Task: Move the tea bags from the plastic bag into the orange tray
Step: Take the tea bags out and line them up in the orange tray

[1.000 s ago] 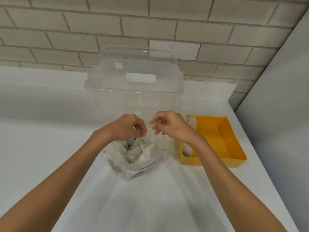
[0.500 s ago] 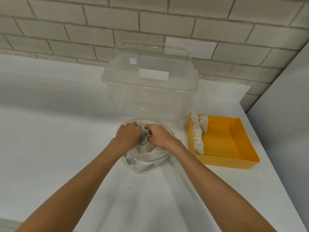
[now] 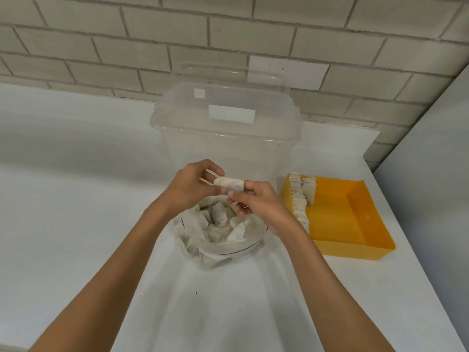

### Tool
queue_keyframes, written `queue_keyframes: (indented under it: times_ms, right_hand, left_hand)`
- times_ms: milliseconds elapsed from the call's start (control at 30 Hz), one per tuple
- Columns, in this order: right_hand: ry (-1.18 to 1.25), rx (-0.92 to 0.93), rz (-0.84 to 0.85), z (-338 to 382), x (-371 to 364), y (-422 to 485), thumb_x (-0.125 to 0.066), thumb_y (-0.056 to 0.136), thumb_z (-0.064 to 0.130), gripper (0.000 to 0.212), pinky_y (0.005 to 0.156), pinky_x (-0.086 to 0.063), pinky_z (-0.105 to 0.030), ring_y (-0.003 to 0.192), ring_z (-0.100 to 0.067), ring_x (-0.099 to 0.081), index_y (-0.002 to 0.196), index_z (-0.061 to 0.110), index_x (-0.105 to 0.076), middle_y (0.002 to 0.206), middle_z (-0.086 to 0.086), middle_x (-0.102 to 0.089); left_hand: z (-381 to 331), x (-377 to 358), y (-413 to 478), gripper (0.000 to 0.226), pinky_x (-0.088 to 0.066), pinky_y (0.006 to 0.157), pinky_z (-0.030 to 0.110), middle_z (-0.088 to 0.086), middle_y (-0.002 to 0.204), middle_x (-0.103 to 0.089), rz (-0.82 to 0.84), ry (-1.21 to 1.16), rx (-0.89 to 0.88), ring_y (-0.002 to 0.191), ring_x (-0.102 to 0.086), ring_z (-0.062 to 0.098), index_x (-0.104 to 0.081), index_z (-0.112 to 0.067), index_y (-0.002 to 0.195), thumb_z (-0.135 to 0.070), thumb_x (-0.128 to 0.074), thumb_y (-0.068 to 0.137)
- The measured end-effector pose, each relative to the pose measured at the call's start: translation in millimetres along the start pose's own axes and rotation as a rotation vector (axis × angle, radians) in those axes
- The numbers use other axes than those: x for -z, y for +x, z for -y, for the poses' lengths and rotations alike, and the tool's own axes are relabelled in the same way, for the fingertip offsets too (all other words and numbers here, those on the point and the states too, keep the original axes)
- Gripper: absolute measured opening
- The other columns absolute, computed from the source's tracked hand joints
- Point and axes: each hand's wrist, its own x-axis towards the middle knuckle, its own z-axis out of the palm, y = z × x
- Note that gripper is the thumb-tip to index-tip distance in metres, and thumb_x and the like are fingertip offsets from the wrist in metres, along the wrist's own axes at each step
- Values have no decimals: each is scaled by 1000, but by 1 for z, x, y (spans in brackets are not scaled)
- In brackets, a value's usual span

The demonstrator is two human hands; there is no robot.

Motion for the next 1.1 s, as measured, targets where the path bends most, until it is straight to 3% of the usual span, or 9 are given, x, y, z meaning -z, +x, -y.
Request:
queue_keyframes:
  times_ms: [100, 200, 367, 500, 600, 733, 900, 967, 1100]
  right_hand:
    - [248, -34, 17, 2, 4, -4, -63, 91, 11, 19, 61, -51, -23, 65, -13, -62, 108, 4, -67, 86, -9, -71]
    - [154, -12, 62, 4, 3, -2, -66, 88, 10, 21, 64, -53, -23, 69, -13, -65, 108, 4, -67, 88, -10, -72]
    - [-666, 209, 4, -2, -3, 12, -62, 80, 2, 15, 74, -53, -35, 84, -24, -67, 94, 6, -68, 87, -11, -71]
    - [-1029, 215, 184, -11, -12, 14, -70, 77, 14, 43, 72, -39, -27, 88, -16, -50, 118, 20, -60, 98, -2, -55]
    - [-1033, 150, 139, -21, -25, 13, -70, 79, 36, 51, 75, -41, -34, 101, -25, -53, 122, 19, -50, 107, -5, -59]
    - [-918, 191, -13, -27, -32, 10, -60, 86, 19, 38, 69, -38, -32, 94, -29, -58, 121, 17, -46, 99, -7, -63]
    - [-725, 221, -109, -3, -6, 4, -66, 78, 7, 29, 60, -43, -23, 67, -9, -55, 103, 18, -58, 68, 7, -55]
    - [-686, 237, -119, 11, 8, -1, -71, 76, 7, 26, 57, -39, -10, 64, -2, -52, 97, 20, -62, 69, 10, -56]
    - [-695, 257, -144, 36, 32, -12, -75, 75, 8, 24, 58, -41, -6, 68, -4, -57, 92, 21, -66, 75, 7, -64]
  left_hand:
    - [0, -3, -7, 20, -53, 71, 23, 4, 85, -70, -71, -300, 64, 76, -68, 12, -68, -14, 99, -16, -76, 80]
    - [2, -6, -10, 10, -54, 70, 22, 4, 77, -69, -118, -355, 72, 71, -68, 9, -70, -9, 91, -13, -73, 83]
    - [4, 4, -10, 6, -49, 69, 20, 3, 83, -71, -201, -75, 16, 71, -66, 11, -73, -14, 88, -19, -72, 84]
    - [3, 12, -11, 3, -47, 71, 14, -4, 80, -72, -235, 64, -11, 74, -65, 10, -74, -18, 84, -20, -71, 84]
    - [4, 15, -13, 3, -48, 73, 19, -7, 80, -72, -244, 82, -8, 79, -66, 12, -74, -21, 82, -23, -72, 84]
    - [4, 18, -14, 5, -46, 72, 17, -9, 82, -72, -247, 92, -6, 81, -67, 12, -74, -22, 82, -25, -72, 84]
    - [-4, 21, -12, 5, -43, 68, 12, -9, 84, -71, -234, 140, -32, 83, -65, 10, -74, -20, 84, -24, -71, 85]
    - [-11, 18, -9, 5, -42, 67, 12, -8, 86, -71, -210, 163, -52, 83, -64, 9, -74, -21, 84, -25, -71, 85]
    - [-26, 7, 1, 4, -41, 66, 9, -12, 84, -70, -153, 170, -107, 78, -62, 3, -74, -23, 82, -25, -72, 84]
